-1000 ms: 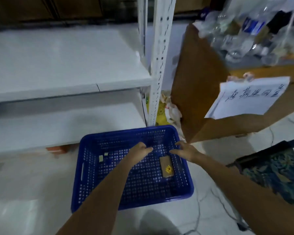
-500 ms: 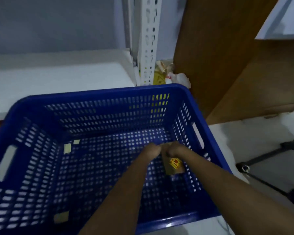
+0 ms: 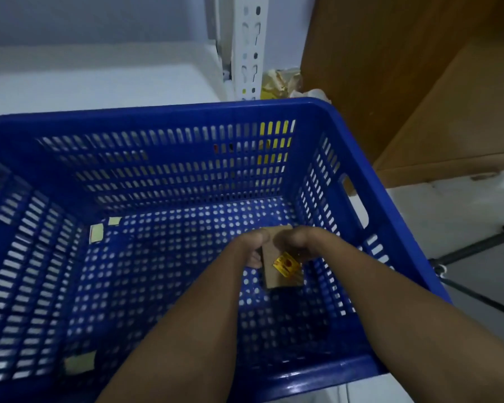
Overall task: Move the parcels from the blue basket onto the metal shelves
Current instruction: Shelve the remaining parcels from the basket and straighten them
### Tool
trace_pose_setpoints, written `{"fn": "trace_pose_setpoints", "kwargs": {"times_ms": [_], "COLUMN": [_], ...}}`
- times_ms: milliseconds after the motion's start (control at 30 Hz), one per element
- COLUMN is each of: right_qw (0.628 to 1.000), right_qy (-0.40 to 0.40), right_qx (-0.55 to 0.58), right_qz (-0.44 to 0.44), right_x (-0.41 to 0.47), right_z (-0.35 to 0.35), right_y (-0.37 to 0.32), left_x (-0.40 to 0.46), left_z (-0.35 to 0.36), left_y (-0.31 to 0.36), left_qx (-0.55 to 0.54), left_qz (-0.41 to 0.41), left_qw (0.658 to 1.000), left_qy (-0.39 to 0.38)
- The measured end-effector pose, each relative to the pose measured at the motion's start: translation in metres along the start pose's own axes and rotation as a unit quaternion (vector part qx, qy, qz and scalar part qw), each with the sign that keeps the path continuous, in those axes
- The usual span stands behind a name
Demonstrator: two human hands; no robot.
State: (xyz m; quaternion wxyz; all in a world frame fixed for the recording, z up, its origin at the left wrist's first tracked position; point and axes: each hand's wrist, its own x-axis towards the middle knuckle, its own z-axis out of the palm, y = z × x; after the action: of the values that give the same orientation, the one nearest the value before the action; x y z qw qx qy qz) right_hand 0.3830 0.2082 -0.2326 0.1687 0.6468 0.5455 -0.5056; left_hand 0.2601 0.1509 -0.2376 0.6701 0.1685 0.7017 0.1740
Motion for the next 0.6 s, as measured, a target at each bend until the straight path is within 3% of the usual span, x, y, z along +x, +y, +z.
{"fn": "trace_pose_setpoints", "kwargs": {"times_ms": [167, 267, 433, 600], "right_qw": [0.992, 0.985, 0.965, 0.956], "right_qy": [0.042, 0.026, 0.007, -0.119], "right_qx": [0.107, 0.16, 0.241, 0.255], "right_qz": [-0.049, -0.056, -0.104, -0.088], "right_x": [-0.012, -0.019, -0.032, -0.102], "right_z": [-0.007, -0.006, -0.02, -0.056], "right_y": [-0.011, -0.016, -0.029, -0.053], "left_x": [-0.003, -0.005, -0.011, -0.089], "left_z": [-0.009, -0.016, -0.027, -0.052], "left_y": [0.005, 0.007, 0.02, 0.05], "left_qx": [-0.093, -0.162, -0.209, -0.192], "left_qz": [0.029, 0.024, 0.083, 0.067], "left_qw": [0.993, 0.984, 0.97, 0.978], "left_qy": [0.069, 0.076, 0.091, 0.035]}}
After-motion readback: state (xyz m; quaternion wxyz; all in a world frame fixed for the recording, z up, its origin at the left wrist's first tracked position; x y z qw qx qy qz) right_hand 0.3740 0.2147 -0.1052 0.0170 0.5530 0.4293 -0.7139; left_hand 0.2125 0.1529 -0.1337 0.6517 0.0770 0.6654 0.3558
